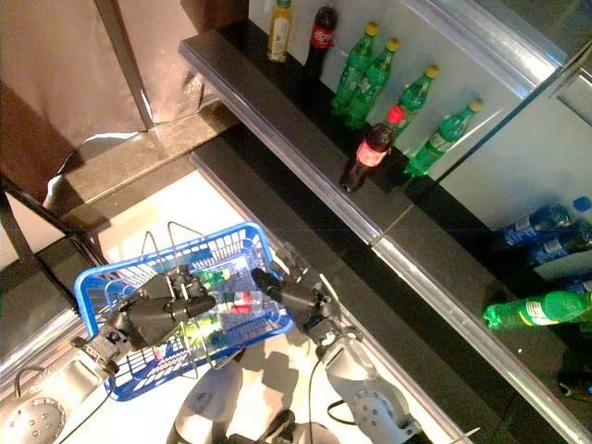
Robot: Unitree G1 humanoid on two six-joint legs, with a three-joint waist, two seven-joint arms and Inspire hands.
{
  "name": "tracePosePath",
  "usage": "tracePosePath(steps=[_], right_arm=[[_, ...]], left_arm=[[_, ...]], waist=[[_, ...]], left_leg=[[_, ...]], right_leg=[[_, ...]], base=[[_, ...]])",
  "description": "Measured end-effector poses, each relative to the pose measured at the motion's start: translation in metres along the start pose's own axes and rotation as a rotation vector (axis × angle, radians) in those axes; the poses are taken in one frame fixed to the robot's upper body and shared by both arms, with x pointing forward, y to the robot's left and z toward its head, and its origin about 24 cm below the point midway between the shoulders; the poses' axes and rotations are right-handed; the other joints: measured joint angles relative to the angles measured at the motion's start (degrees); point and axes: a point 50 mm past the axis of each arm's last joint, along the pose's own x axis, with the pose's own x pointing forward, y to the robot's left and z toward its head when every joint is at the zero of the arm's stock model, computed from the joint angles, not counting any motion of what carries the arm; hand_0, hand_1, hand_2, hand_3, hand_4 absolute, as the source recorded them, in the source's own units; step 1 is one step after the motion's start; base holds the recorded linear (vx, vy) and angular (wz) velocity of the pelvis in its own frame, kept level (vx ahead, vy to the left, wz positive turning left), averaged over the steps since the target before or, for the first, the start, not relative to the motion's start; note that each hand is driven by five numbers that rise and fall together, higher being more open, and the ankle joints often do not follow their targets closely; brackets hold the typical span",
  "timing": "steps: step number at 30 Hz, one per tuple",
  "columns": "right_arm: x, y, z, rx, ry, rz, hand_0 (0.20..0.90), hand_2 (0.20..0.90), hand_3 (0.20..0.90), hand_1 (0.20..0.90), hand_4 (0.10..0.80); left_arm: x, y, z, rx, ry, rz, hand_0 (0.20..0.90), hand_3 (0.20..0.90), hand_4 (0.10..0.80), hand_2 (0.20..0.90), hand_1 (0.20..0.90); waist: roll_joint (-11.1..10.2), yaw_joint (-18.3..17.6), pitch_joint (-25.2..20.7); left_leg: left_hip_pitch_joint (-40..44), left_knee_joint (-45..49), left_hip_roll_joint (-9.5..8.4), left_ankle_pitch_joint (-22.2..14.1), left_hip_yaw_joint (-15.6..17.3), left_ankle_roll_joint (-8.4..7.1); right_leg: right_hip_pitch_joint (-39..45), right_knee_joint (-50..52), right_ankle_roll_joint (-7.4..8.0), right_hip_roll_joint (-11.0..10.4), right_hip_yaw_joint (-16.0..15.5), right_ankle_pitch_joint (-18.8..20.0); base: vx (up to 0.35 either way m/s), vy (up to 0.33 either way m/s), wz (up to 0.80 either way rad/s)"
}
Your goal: Pick up the drink and place into the basket.
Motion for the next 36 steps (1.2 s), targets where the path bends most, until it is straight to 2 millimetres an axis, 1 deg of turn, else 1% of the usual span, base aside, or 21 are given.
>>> tracePosePath(steps=[2, 5, 7, 9, 12, 14, 17, 18, 20, 21, 22, 23, 25, 27, 28, 29, 30, 32, 33, 34, 36], right_arm=[[-0.004, 0.003, 0.009, -0.046, -0.012, 0.046, 0.900, 0.900, 0.900, 0.900, 0.800], [-0.007, 0.009, 0.020, -0.060, -0.050, 0.118, 0.900, 0.900, 0.900, 0.900, 0.800], [-0.010, 0.011, 0.026, -0.060, -0.080, 0.163, 0.900, 0.900, 0.900, 0.900, 0.800], [-0.015, 0.011, 0.031, -0.058, -0.108, 0.184, 0.900, 0.900, 0.900, 0.900, 0.800], [-0.021, 0.006, 0.031, -0.055, -0.112, 0.178, 0.900, 0.900, 0.900, 0.900, 0.800], [-0.027, 0.000, 0.026, -0.028, -0.111, 0.156, 0.900, 0.900, 0.900, 0.900, 0.800], [-0.037, -0.020, 0.005, -0.018, -0.017, 0.089, 0.900, 0.900, 0.900, 0.900, 0.800], [-0.038, -0.025, 0.000, -0.024, 0.008, 0.075, 0.900, 0.900, 0.900, 0.900, 0.800], [-0.046, -0.044, -0.021, -0.024, 0.103, 0.003, 0.900, 0.900, 0.900, 0.900, 0.800], [-0.048, -0.050, -0.028, -0.026, 0.135, -0.022, 0.900, 0.900, 0.900, 0.900, 0.800], [-0.053, -0.061, -0.040, -0.033, 0.193, -0.068, 0.900, 0.900, 0.900, 0.900, 0.800], [-0.058, -0.069, -0.050, -0.040, 0.237, -0.110, 0.900, 0.900, 0.900, 0.900, 0.800], [-0.062, -0.080, -0.063, -0.060, 0.293, -0.161, 0.900, 0.900, 0.900, 0.900, 0.800], [-0.071, -0.101, -0.095, -0.095, 0.420, -0.273, 0.900, 0.900, 0.900, 0.900, 0.800], [-0.075, -0.108, -0.104, -0.109, 0.466, -0.313, 0.900, 0.900, 0.900, 0.900, 0.800], [-0.084, -0.118, -0.119, -0.138, 0.552, -0.368, 0.900, 0.900, 0.900, 0.900, 0.800], [-0.089, -0.123, -0.127, -0.145, 0.592, -0.393, 0.900, 0.900, 0.900, 0.900, 0.800], [-0.112, -0.138, -0.153, -0.135, 0.727, -0.507, 0.900, 0.900, 0.900, 0.900, 0.800], [-0.118, -0.142, -0.160, -0.131, 0.766, -0.537, 0.900, 0.900, 0.900, 0.900, 0.800], [-0.128, -0.145, -0.170, -0.129, 0.829, -0.578, 0.900, 0.900, 0.900, 0.900, 0.800], [-0.138, -0.146, -0.183, -0.109, 0.887, -0.617, 0.900, 0.900, 0.900, 0.900, 0.800]], left_arm=[[-0.002, 0.008, -0.003, -0.021, -0.014, 0.051, 0.300, 0.200, 0.100, 0.300, 0.300], [-0.005, 0.017, -0.007, -0.059, -0.045, 0.124, 0.300, 0.200, 0.100, 0.300, 0.300], [-0.012, 0.022, -0.015, -0.096, -0.069, 0.183, 0.300, 0.200, 0.100, 0.300, 0.300], [-0.016, 0.026, -0.020, -0.087, -0.056, 0.219, 0.300, 0.200, 0.100, 0.300, 0.300], [-0.023, 0.033, -0.026, -0.078, -0.050, 0.311, 0.300, 0.200, 0.100, 0.300, 0.300], [-0.032, 0.040, -0.039, -0.139, -0.058, 0.418, 0.300, 0.200, 0.100, 0.300, 0.300], [-0.045, 0.061, -0.066, -0.228, -0.028, 0.644, 0.300, 0.200, 0.100, 0.300, 0.300], [-0.048, 0.064, -0.072, -0.236, -0.012, 0.690, 0.300, 0.200, 0.100, 0.300, 0.300], [-0.058, 0.075, -0.087, -0.272, 0.026, 0.829, 0.300, 0.200, 0.100, 0.300, 0.300], [-0.061, 0.078, -0.091, -0.284, 0.036, 0.867, 0.300, 0.200, 0.100, 0.300, 0.300], [-0.066, 0.082, -0.100, -0.302, 0.054, 0.941, 0.300, 0.200, 0.100, 0.300, 0.300], [-0.071, 0.086, -0.106, -0.315, 0.066, 0.996, 0.300, 0.200, 0.100, 0.300, 0.300], [-0.074, 0.092, -0.117, -0.337, 0.071, 1.056, 0.300, 0.200, 0.100, 0.300, 0.300], [-0.082, 0.104, -0.141, -0.392, 0.125, 1.171, 0.300, 0.200, 0.100, 0.300, 0.300], [-0.085, 0.107, -0.150, -0.409, 0.149, 1.208, 0.300, 0.200, 0.100, 0.300, 0.300], [-0.087, 0.110, -0.159, -0.428, 0.184, 1.250, 0.300, 0.200, 0.100, 0.300, 0.300], [-0.090, 0.112, -0.164, -0.435, 0.199, 1.272, 0.300, 0.200, 0.100, 0.300, 0.300], [-0.091, 0.113, -0.176, -0.465, 0.236, 1.307, 0.300, 0.200, 0.100, 0.300, 0.300], [-0.090, 0.114, -0.178, -0.469, 0.241, 1.313, 0.300, 0.200, 0.100, 0.300, 0.300], [-0.088, 0.113, -0.181, -0.480, 0.252, 1.316, 0.300, 0.200, 0.100, 0.300, 0.300], [-0.090, 0.113, -0.187, -0.491, 0.268, 1.319, 0.300, 0.200, 0.100, 0.300, 0.300]], waist=[[-0.01, -0.18, 0.00], [-0.03, -0.61, -0.02], [-0.12, -1.51, -0.11], [-0.46, -2.08, -0.34], [-1.07, -3.09, -0.77], [-1.10, -4.09, -1.82], [-1.36, -7.69, -5.90], [-1.43, -8.11, -6.73], [-1.47, -9.82, -9.32], [-1.69, -9.88, -10.41], [-1.71, -10.30, -11.69], [-1.94, -11.44, -12.68], [-1.84, -12.72, -13.95], [-1.10, -14.33, -16.38], [-0.69, -14.63, -17.07], [-0.15, -15.13, -18.02], [0.09, -15.63, -18.43], [1.03, -16.27, -19.19], [1.29, -16.24, -19.54], [1.89, -16.49, -19.79], [2.55, -17.03, -20.22]], left_leg=[[0.21, -0.11, 0.21, 0.00, 0.46, 0.01], [0.51, -0.22, 0.64, 0.00, 1.66, 0.02], [1.19, -1.08, 0.71, 0.13, 2.37, 0.19], [1.27, -1.31, 0.81, 0.17, 2.87, 0.25], [1.94, -2.30, 1.14, 0.41, 4.29, 0.52], [2.84, -3.82, 1.31, 0.76, 5.66, 0.85], [3.62, -7.14, 1.48, 2.32, 6.88, 1.21], [3.79, -7.67, 1.56, 2.47, 7.41, 1.17], [4.41, -9.50, 2.00, 2.99, 8.59, 1.11], [4.60, -10.30, 2.16, 3.14, 9.11, 1.05], [5.17, -11.40, 2.46, 3.52, 9.87, 0.97], [5.34, -12.20, 2.53, 3.89, 10.13, 0.99], [5.50, -13.08, 2.77, 4.18, 10.62, 0.94], [6.32, -15.13, 3.19, 4.95, 11.73, 0.80], [6.46, -15.61, 3.25, 4.99, 12.14, 0.69], [6.71, -16.51, 3.41, 5.22, 12.47, 0.54], [6.88, -17.06, 3.42, 5.51, 12.53, 0.59], [7.20, -18.35, 3.51, 6.20, 12.80, 0.59], [7.26, -18.76, 3.55, 6.42, 12.87, 0.59], [7.21, -18.85, 3.55, 6.72, 12.94, 0.94], [7.24, -18.85, 3.57, 6.73, 13.09, 0.96]], right_leg=[[0.02, -0.05, -0.06, 0.06, 0.30, 0.12], [-0.25, -0.23, -0.06, 0.14, 1.03, 0.35], [0.22, -1.00, 0.09, 0.13, 1.61, 0.86], [0.19, -1.40, 0.15, 0.14, 1.92, 1.16], [-0.08, -2.09, 0.29, 0.11, 2.93, 1.62], [0.16, -3.42, 0.50, 0.16, 4.26, 2.49], [-0.04, -6.46, 0.72, 0.43, 5.33, 4.20], [-0.07, -6.99, 0.73, 0.59, 5.78, 4.49], [-0.54, -8.65, 0.65, 1.02, 6.81, 5.34], [-0.76, -9.03, 0.61, 1.17, 7.45, 5.63], [-0.75, -9.79, 0.55, 1.44, 8.40, 6.10], [-0.83, -10.24, 0.54, 1.58, 8.42, 6.32], [-1.00, -10.98, 0.45, 1.84, 8.92, 6.79], [-1.34, -12.30, 0.37, 2.25, 10.09, 7.72], [-1.46, -12.65, 0.38, 2.33, 10.45, 7.78], [-1.70, -13.29, 0.37, 2.46, 11.00, 8.18], [-1.60, -13.64, 0.37, 2.49, 10.98, 8.39], [-1.60, -14.37, 0.41, 2.61, 10.94, 8.87], [-1.43, -14.89, 0.41, 2.77, 10.94, 9.18], [-1.21, -15.61, 0.41, 2.85, 10.95, 9.72], [-0.81, -16.75, 0.43, 2.99, 10.92, 10.44]], base=[[0.005, 0.042, -0.07], [0.000, 0.040, -0.13], [-0.009, 0.029, -0.14], [-0.038, 0.043, -0.11], [-0.077, 0.040, -0.18], [-0.107, 0.015, -0.33], [-0.152, -0.027, -0.22], [-0.153, -0.034, -0.29], [-0.155, -0.038, -0.30], [-0.140, -0.036, -0.36], [-0.146, -0.037, -0.29], [-0.150, -0.040, -0.22], [-0.125, -0.032, -0.16], [-0.115, -0.025, -0.29], [-0.100, -0.024, -0.26], [-0.092, -0.021, -0.19], [-0.093, -0.023, -0.18], [-0.063, -0.012, -0.06], [-0.060, 0.004, -0.04], [-0.056, 0.008, -0.01], [-0.026, 0.008, -0.01]])
